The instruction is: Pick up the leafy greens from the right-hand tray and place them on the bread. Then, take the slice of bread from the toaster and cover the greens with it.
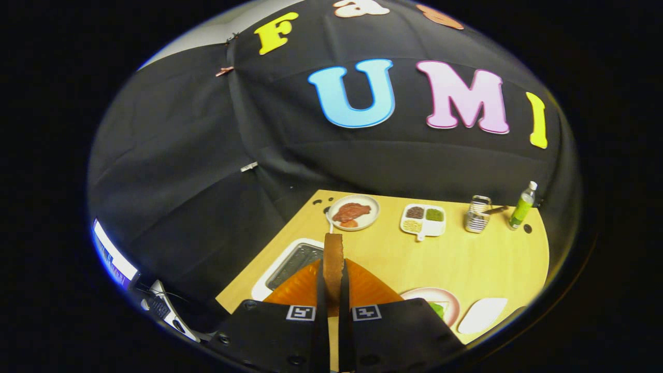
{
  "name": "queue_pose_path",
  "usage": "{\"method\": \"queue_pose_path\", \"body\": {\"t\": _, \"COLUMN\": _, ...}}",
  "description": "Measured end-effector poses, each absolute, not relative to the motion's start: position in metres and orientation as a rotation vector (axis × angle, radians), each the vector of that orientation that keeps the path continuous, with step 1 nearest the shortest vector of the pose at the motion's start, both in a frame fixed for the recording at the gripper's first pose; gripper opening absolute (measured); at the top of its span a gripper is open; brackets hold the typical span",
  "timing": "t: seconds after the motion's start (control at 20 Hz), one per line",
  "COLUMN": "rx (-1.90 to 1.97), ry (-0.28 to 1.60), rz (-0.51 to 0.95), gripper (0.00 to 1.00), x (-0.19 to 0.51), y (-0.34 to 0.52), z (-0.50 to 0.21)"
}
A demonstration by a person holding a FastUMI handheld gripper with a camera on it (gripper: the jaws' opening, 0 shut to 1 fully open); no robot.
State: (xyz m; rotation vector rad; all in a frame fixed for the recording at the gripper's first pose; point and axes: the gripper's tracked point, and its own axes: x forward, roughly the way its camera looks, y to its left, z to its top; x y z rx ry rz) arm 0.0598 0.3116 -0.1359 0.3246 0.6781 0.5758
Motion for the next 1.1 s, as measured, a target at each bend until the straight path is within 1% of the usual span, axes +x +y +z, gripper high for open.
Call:
{"method": "queue_pose_path", "body": {"t": 0.3, "rx": 0.339, "ry": 0.755, "rz": 0.394, "gripper": 0.11, "x": 0.058, "y": 0.224, "z": -0.199}}
{"method": "queue_pose_path", "body": {"t": 0.55, "rx": 0.276, "ry": 0.808, "rz": 0.331, "gripper": 0.11, "x": 0.053, "y": 0.186, "z": -0.267}}
{"method": "queue_pose_path", "body": {"t": 0.75, "rx": 0.318, "ry": 0.844, "rz": 0.34, "gripper": 0.11, "x": 0.044, "y": 0.194, "z": -0.298}}
{"method": "queue_pose_path", "body": {"t": 1.1, "rx": 0.469, "ry": 0.869, "rz": 0.396, "gripper": 0.11, "x": 0.041, "y": 0.237, "z": -0.322}}
